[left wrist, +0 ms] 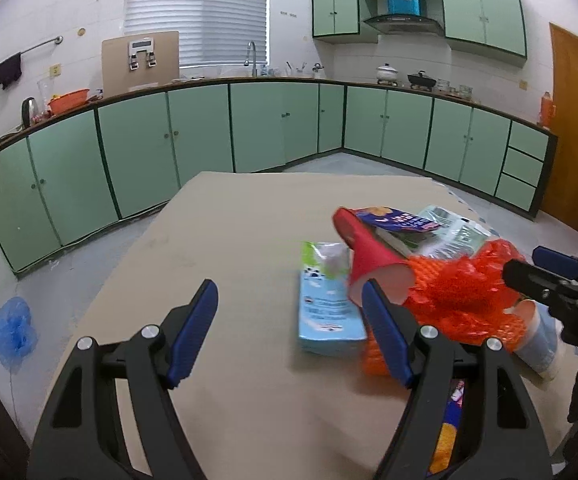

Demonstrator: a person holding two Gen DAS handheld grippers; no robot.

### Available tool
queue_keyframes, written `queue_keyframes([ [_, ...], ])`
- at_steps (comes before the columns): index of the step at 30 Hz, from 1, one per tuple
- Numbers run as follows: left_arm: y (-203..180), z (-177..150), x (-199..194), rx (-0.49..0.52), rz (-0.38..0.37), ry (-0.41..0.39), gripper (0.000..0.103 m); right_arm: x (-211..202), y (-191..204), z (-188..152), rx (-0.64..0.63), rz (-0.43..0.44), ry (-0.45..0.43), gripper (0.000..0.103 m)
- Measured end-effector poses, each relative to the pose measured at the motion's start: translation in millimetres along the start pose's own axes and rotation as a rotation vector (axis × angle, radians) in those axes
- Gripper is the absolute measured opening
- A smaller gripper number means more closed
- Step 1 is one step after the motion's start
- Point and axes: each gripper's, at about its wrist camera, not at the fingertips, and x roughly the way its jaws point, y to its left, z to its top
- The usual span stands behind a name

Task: Collect trash
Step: 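Grasp the red plastic bag with orange mesh using the right gripper, then grasp the red paper cup with the left gripper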

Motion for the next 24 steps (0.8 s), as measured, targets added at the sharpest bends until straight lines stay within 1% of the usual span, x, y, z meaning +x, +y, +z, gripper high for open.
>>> queue_keyframes([
  [1, 3, 1, 1, -0.002, 0.004, -0.001, 0.072, 4, 1, 0, -0.001, 0.005, 0.011, 0.083],
  [2, 5, 1, 3, -0.004, 0.005, 0.001, 0.072, 6, 1, 0, -0.002, 0.012, 0.018, 0.079],
  [3, 6, 2, 4, -0.006, 0.006, 0.003, 0.072, 9, 1, 0, -0.002, 0.025, 0.031, 0.073],
  [4, 7, 2, 6, -0.009, 0.005, 0.007, 0.072, 13, 1, -1, 0.001, 0.04, 0.052, 0.07],
  [5, 8, 2, 8, -0.01, 0.004, 0.01, 0.072, 16, 1, -2, 0.005, 0.056, 0.065, 0.063],
  [6, 8, 1, 8, -0.01, 0.003, 0.013, 0.072, 18, 1, -3, 0.012, 0.087, 0.081, 0.053],
  [7, 8, 1, 9, -0.009, 0.002, 0.015, 0.072, 19, 2, -5, 0.014, 0.122, 0.097, 0.047],
  [8, 7, 1, 10, -0.008, 0.001, 0.016, 0.072, 20, 3, -6, 0.009, 0.14, 0.106, 0.034],
  [9, 7, 1, 10, -0.007, -0.002, 0.018, 0.072, 20, 4, -7, 0.001, 0.148, 0.111, 0.024],
  [12, 6, -1, 11, -0.007, -0.008, 0.02, 0.072, 15, 8, -8, -0.011, 0.168, 0.1, 0.013],
  [17, -2, 0, 14, -0.006, -0.029, 0.021, 0.072, -3, 9, -1, -0.012, 0.173, 0.037, 0.009],
  [21, -11, 4, 18, -0.002, -0.059, 0.02, 0.074, -15, 1, 11, 0.014, 0.163, -0.024, 0.008],
  [24, -20, 11, 25, -0.002, -0.078, 0.013, 0.075, -21, -7, 20, 0.025, 0.139, -0.06, 0.008],
])
